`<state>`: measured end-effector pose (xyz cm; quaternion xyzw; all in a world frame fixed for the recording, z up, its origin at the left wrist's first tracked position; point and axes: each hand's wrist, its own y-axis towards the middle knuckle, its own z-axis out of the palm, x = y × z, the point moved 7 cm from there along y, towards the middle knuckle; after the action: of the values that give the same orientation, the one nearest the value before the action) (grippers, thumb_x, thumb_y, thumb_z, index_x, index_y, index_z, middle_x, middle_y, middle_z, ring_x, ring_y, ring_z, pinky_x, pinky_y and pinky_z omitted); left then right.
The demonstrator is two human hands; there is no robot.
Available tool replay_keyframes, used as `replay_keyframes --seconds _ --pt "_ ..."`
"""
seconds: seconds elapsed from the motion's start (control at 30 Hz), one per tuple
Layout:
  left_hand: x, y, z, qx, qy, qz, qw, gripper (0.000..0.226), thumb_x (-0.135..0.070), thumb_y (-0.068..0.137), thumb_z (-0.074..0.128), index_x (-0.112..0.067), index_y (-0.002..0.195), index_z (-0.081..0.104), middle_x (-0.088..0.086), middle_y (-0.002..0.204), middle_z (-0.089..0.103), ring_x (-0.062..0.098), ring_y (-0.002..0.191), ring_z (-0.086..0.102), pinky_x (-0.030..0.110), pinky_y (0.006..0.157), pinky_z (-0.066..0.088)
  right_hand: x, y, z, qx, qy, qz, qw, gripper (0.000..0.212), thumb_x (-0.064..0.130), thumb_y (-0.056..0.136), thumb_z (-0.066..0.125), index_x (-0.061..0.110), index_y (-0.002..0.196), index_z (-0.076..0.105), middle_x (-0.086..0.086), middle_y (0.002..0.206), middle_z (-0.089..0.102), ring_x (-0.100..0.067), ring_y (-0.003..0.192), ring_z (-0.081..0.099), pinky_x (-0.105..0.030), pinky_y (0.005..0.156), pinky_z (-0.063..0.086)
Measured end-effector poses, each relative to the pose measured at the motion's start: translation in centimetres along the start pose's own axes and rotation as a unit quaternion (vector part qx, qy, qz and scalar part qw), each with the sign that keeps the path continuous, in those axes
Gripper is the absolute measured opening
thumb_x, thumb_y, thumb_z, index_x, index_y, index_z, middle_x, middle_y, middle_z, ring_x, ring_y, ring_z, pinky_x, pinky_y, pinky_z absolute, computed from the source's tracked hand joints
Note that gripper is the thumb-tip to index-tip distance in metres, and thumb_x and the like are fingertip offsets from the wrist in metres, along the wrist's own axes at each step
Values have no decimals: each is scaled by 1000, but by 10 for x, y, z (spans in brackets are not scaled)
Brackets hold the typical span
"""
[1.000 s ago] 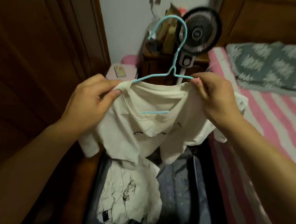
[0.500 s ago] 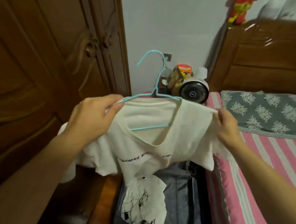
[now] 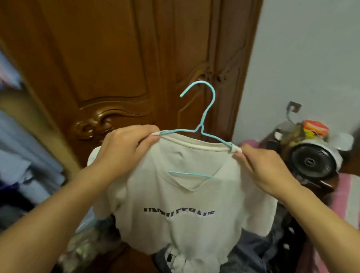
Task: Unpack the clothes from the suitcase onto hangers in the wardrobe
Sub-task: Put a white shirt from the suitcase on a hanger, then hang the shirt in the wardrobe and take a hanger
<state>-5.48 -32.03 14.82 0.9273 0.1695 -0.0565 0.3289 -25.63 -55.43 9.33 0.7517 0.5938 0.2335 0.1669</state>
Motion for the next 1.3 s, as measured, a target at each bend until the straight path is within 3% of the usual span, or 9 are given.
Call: replay_keyframes --seconds 0.17,0.27,0.37,0.5,0.6,0.7,0.93,1.07,1.3 --pt "60 -58 -47 40 60 -144 987 40 -46 100 57 -34 138 51 -7 132 59 13 116 54 34 95 44 22 29 -34 -111 -10 -46 993 29 43 101 35 22 89 51 -7 61 61 -31 48 58 -15 50 15" --pt "87 -110 -59 58 -47 -250 965 24 -27 102 58 -37 123 53 -7 119 62 8 109 56 26 94 47 28 42 -28 -96 4 -86 992 34 48 101 34 23 91 55 -5 66 63 -32 55 62 -24 50 30" --pt "98 -142 -87 151 68 -270 948 23 -66 100 33 -57 107 54 -14 111 67 15 109 63 23 87 47 39 52 -20 -48 18 -149 987 41 54 102 29 25 98 58 2 72 65 -26 61 64 -28 52 40" --pt "66 -132 -102 166 87 -193 963 71 -79 91 12 -45 141 49 -18 122 53 6 121 51 24 98 36 54 61 -19 -42 55 -163 984 49 54 101 29 20 98 63 3 73 66 -22 63 64 -29 53 42" --pt "9 -102 -85 106 13 -136 985 46 -58 101 31 -35 131 56 -20 115 62 0 107 57 23 88 44 83 61 -14 -13 77 -179 981 45 58 102 24 28 90 56 9 71 60 -16 63 59 -37 56 48" --pt "-7 -92 -74 37 77 -133 987 32 -44 104 38 -20 95 58 -1 84 65 24 81 62 36 63 38 111 63 -5 79 104 -176 976 40 60 101 24 32 99 53 13 83 60 -12 74 58 -42 68 52" --pt "-5 -107 -108 -25 227 -98 969 33 -47 104 34 -25 92 56 -5 82 59 23 73 61 39 54 48 175 85 -3 83 118 -251 957 35 53 103 24 30 79 37 9 63 48 -21 61 55 -41 56 42" --pt "26 -119 -127 -45 303 -88 948 22 -35 104 50 -21 87 53 -1 80 58 28 62 59 30 45 34 215 94 16 221 186 -266 920 38 45 104 40 25 71 43 6 60 47 -13 60 49 -37 60 39" --pt "97 -101 -150 -9 420 -120 900 20 -29 97 63 -20 87 48 1 70 56 24 54 56 28 43 27 286 98 41 287 363 -176 869 23 30 90 59 43 109 58 21 96 66 -4 88 61 -30 82 49"
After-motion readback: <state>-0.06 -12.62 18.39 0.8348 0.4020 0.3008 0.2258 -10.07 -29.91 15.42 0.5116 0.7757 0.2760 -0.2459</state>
